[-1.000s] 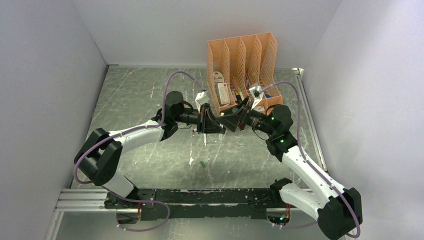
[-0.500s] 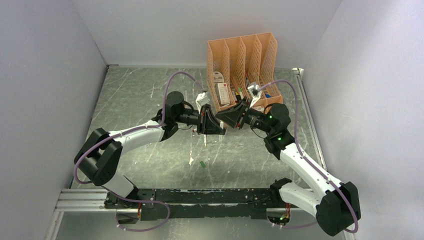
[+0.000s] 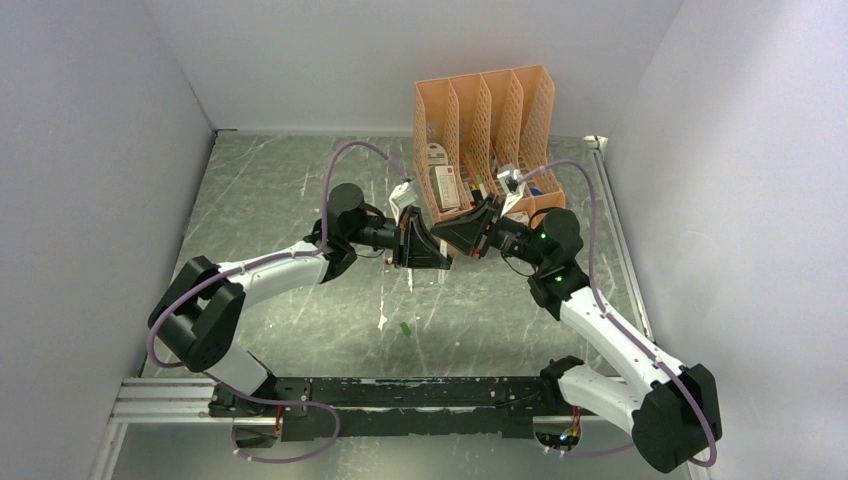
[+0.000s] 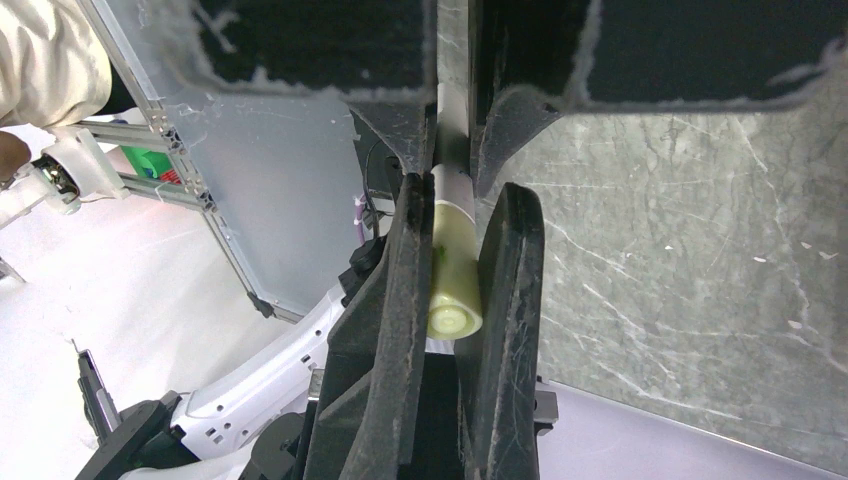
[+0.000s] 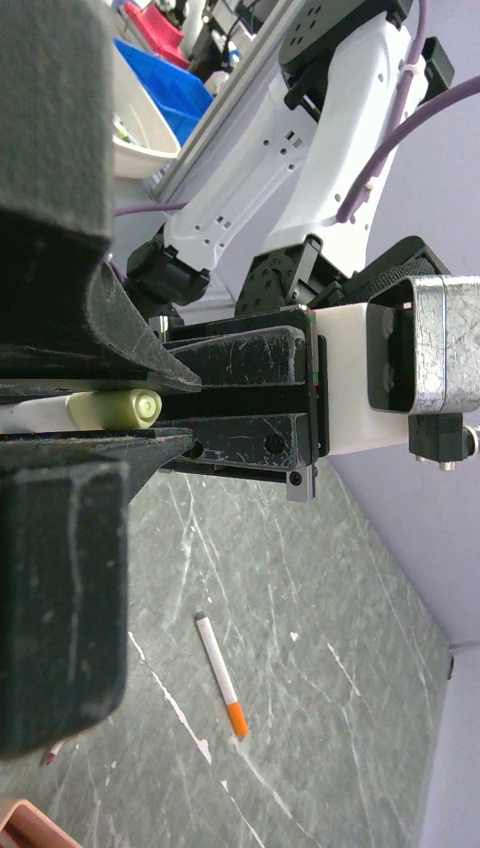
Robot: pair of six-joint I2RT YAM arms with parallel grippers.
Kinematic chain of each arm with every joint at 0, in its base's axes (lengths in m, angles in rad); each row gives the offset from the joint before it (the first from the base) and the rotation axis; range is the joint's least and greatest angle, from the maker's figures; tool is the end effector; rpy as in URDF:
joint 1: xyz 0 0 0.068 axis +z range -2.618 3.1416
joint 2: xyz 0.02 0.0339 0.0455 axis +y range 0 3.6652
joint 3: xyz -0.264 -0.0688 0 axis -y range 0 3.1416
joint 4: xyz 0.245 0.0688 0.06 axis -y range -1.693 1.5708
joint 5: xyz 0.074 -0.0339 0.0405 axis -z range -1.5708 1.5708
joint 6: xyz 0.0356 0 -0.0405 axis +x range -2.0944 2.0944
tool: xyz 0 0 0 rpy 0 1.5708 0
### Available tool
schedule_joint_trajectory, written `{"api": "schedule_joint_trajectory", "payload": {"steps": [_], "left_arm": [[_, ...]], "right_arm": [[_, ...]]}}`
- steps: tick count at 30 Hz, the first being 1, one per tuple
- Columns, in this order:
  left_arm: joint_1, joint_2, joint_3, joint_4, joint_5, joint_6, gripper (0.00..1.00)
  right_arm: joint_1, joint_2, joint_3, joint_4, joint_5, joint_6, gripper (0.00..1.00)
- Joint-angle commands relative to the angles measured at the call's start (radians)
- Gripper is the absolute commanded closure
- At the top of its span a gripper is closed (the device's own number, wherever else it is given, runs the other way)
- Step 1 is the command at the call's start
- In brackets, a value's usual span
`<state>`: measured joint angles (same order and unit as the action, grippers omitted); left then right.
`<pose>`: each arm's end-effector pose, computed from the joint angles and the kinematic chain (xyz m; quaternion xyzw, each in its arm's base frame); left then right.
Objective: Insert the pens into the pen caps
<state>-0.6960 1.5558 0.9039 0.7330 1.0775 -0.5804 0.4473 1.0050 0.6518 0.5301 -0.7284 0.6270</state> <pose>0.2391 -0.2406 0.2839 0.4102 0.5591 -0.6553 0.2996 0.1954 0.1200 0.3256 -0.2182 0.6219 0.5631 0.4986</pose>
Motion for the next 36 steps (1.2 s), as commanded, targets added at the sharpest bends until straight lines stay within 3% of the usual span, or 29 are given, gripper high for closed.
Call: {"api": "schedule_joint_trajectory", "payload": {"steps": [1, 8, 23, 28, 36], "left_arm": [[0.008, -0.028, 0.024, 0.046, -0.057, -0.042, 0.93], [0.013, -0.031, 0.049, 0.057, -0.112, -0.095, 0.93], [0.107, -0.080, 0.047, 0.257, -0.150, -0.214, 0.93], [0.108, -0.117, 0.065, 0.188, -0.209, -0.120, 0.93], [0.108, -0.088, 0.053, 0.344, -0.272, -0.170, 0.93]], "right_arm": [[0.008, -0.031, -0.013, -0.056, -0.031, -0.061, 1.00], [0.010, -0.039, -0.028, -0.089, -0.069, -0.101, 1.00], [0.010, -0.007, -0.105, 0.005, -0.226, 0.019, 1.00], [0.010, -0.011, -0.155, 0.051, -0.224, 0.088, 1.00], [0.054, -0.007, -0.221, 0.159, -0.153, 0.171, 1.00]]}}
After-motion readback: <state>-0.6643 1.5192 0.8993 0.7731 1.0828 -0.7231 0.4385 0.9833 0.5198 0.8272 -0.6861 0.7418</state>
